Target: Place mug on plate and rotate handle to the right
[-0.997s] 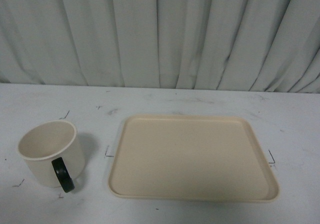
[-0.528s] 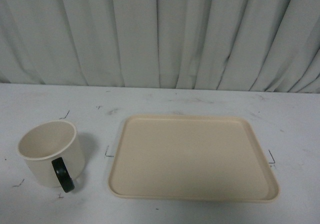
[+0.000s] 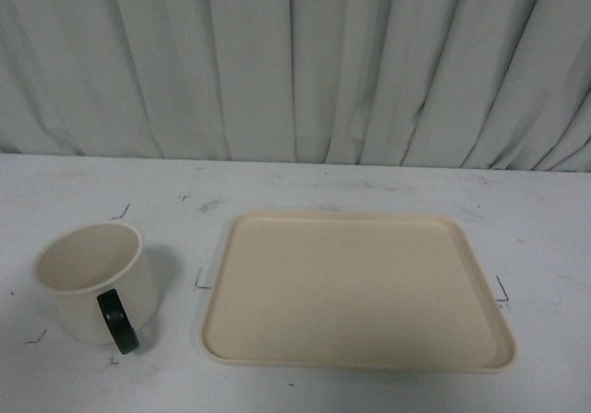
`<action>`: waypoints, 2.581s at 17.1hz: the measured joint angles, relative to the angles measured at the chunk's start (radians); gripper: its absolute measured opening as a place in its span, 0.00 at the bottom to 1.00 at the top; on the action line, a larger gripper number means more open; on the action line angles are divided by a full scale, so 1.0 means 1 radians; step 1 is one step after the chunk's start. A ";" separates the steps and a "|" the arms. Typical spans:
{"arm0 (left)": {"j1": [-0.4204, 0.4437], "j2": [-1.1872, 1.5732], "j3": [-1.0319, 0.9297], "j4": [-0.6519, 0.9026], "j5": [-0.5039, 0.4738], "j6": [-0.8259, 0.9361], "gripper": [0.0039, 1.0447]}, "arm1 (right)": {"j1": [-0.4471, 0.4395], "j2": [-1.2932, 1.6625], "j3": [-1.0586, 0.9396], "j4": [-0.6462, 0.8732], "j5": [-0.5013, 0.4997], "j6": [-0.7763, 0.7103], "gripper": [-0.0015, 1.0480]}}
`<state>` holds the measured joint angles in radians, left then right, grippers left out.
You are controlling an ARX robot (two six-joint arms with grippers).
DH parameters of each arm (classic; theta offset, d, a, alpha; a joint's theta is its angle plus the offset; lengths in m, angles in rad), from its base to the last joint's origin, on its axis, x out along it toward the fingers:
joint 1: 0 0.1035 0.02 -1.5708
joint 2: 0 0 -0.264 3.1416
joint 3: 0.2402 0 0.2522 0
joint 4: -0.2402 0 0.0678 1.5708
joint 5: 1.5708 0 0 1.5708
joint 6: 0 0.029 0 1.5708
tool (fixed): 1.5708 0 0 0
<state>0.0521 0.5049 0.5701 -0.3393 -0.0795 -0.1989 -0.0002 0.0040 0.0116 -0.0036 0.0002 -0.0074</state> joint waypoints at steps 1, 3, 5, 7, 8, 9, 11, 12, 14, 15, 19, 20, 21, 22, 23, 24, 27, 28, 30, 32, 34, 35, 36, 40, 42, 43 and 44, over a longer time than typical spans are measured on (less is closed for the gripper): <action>0.011 0.021 0.003 0.010 0.012 0.003 0.94 | 0.000 0.000 0.000 0.000 0.000 0.000 0.94; 0.078 0.217 0.038 0.103 0.095 0.064 0.94 | 0.000 0.000 0.000 0.000 0.000 0.000 0.94; 0.046 0.524 0.164 0.214 0.149 0.135 0.94 | 0.000 0.000 0.000 0.000 0.000 0.000 0.94; -0.014 0.756 0.276 0.260 0.176 0.167 0.94 | 0.000 0.000 0.000 0.000 0.000 0.000 0.94; -0.041 0.867 0.304 0.271 0.196 0.185 0.94 | 0.000 0.000 0.000 0.000 0.000 0.000 0.94; -0.060 0.967 0.319 0.283 0.199 0.189 0.94 | 0.000 0.000 0.000 0.000 0.000 0.000 0.94; -0.086 1.092 0.345 0.288 0.227 0.208 0.94 | 0.000 0.000 0.000 0.000 0.000 0.000 0.94; -0.095 1.119 0.352 0.288 0.250 0.223 0.94 | 0.000 0.000 0.000 0.000 0.000 0.000 0.94; -0.090 1.154 0.367 0.279 0.299 0.246 0.94 | 0.000 0.000 0.000 0.000 0.000 0.000 0.94; -0.077 1.175 0.367 0.260 0.328 0.259 0.94 | 0.000 0.000 0.000 0.000 0.000 0.000 0.94; -0.020 1.215 0.336 0.272 0.357 0.278 0.94 | 0.000 0.000 0.000 0.000 0.000 0.000 0.94; -0.008 1.215 0.326 0.281 0.349 0.286 0.94 | 0.000 0.000 0.000 0.000 0.000 0.000 0.94; 0.001 1.218 0.317 0.285 0.348 0.288 0.94 | 0.000 0.000 0.000 0.000 0.000 0.000 0.94; 0.009 1.226 0.305 0.293 0.333 0.301 0.94 | 0.000 0.000 0.000 0.000 0.000 0.000 0.94; 0.016 1.232 0.298 0.296 0.319 0.315 0.94 | 0.000 0.000 0.000 0.000 0.000 0.000 0.94; 0.023 1.242 0.296 0.308 0.301 0.332 0.94 | 0.000 0.000 0.000 0.000 0.000 0.000 0.94; 0.032 1.271 0.293 0.349 0.255 0.365 0.94 | 0.000 0.000 0.000 0.000 0.000 0.000 0.94; 0.036 1.291 0.293 0.365 0.244 0.365 0.94 | 0.000 0.000 0.000 0.000 0.000 0.000 0.94; 0.037 1.323 0.293 0.385 0.231 0.365 0.94 | 0.000 0.000 0.000 0.000 0.000 0.000 0.94; 0.037 1.330 0.293 0.400 0.223 0.365 0.93 | 0.000 0.000 0.000 0.000 0.000 0.000 0.94; 0.036 1.333 0.293 0.414 0.211 0.364 0.71 | 0.000 0.000 0.000 0.000 0.000 0.000 0.94; 0.036 1.334 0.293 0.418 0.209 0.364 0.60 | 0.000 0.000 0.000 0.000 0.000 0.000 0.94; 0.036 1.335 0.293 0.420 0.205 0.365 0.48 | 0.000 0.000 0.000 0.000 0.000 0.000 0.94; 0.037 1.337 0.288 0.422 0.206 0.359 0.04 | 0.000 0.000 0.000 0.000 0.000 0.000 0.94; 0.038 1.328 0.288 0.406 0.214 0.346 0.03 | 0.000 0.000 0.000 0.000 0.000 0.000 0.94; 0.039 1.316 0.293 0.375 0.216 0.332 0.03 | 0.000 0.000 0.000 0.000 0.000 0.000 0.94; 0.043 1.294 0.293 0.333 0.217 0.325 0.03 | 0.000 0.000 0.000 0.000 0.000 0.000 0.94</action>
<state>0.0956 1.7985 0.8631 -0.0063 0.1375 0.1257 -0.0002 0.0040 0.0116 -0.0032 0.0002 -0.0074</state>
